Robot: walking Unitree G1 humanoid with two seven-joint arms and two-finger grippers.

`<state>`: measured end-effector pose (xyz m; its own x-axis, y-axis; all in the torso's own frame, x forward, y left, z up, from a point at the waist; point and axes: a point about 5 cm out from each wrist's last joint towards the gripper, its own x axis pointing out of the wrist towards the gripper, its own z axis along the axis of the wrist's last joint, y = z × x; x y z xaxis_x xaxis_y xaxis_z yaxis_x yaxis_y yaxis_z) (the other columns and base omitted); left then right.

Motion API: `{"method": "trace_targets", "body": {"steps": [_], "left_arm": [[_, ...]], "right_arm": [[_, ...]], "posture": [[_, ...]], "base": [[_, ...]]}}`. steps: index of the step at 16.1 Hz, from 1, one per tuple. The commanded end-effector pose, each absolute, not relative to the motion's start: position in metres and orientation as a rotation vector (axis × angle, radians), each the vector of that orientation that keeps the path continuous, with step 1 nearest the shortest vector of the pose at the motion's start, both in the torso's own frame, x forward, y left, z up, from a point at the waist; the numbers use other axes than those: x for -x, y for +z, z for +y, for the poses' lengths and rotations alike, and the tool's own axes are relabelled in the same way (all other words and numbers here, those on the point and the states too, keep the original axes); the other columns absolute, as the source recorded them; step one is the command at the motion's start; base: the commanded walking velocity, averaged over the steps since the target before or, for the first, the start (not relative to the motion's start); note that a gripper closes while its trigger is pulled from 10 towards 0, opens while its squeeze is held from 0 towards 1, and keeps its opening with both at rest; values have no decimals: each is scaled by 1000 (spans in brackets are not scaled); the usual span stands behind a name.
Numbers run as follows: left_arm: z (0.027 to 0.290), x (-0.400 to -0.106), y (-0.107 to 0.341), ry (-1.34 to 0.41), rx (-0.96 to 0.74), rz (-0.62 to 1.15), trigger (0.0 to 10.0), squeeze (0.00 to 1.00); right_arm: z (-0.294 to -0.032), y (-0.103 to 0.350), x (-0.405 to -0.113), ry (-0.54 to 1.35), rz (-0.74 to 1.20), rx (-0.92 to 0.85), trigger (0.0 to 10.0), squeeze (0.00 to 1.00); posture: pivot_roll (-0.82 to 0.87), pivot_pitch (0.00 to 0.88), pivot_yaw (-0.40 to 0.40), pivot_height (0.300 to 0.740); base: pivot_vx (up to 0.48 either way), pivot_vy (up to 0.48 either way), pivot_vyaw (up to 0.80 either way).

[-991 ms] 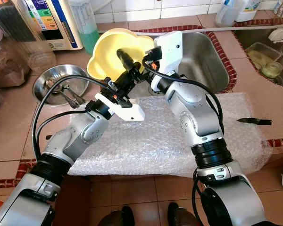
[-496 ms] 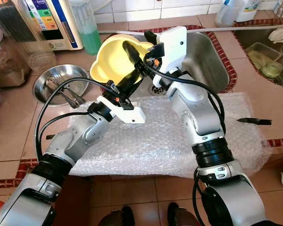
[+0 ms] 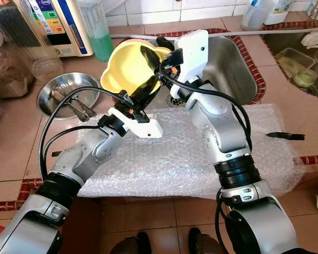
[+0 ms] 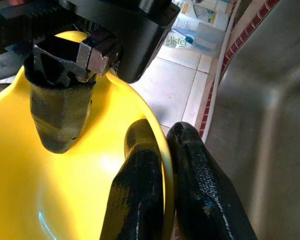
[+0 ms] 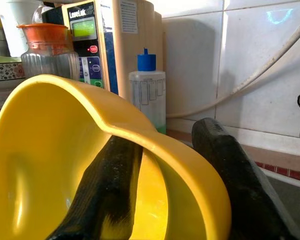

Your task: Kitchen organization

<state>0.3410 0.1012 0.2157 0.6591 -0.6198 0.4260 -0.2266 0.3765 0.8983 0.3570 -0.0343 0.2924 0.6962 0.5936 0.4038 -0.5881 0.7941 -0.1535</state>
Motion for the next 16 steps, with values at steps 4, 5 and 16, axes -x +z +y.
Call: {"method": "trace_targets", "body": {"steps": [4,5,16], "left_arm": [[99,-339,215,-318,-1206,-870,10000,0],[99,-340,215,-321,-1204,-866,10000,0],[99,-338,217,-350,-1134,-867,10000,1000]], "right_arm": [[-34,296,-359,644,-439,-5,0,0],[-34,296,-359,642,-437,-8,0,0],[-37,295,-361,618,-429,-28,0,0]], "posture": [[-60,266,89,740],[-60,266,89,740],[-59,271,93,740]], "base": [[0,0,0],[0,0,0],[0,0,0]]}}
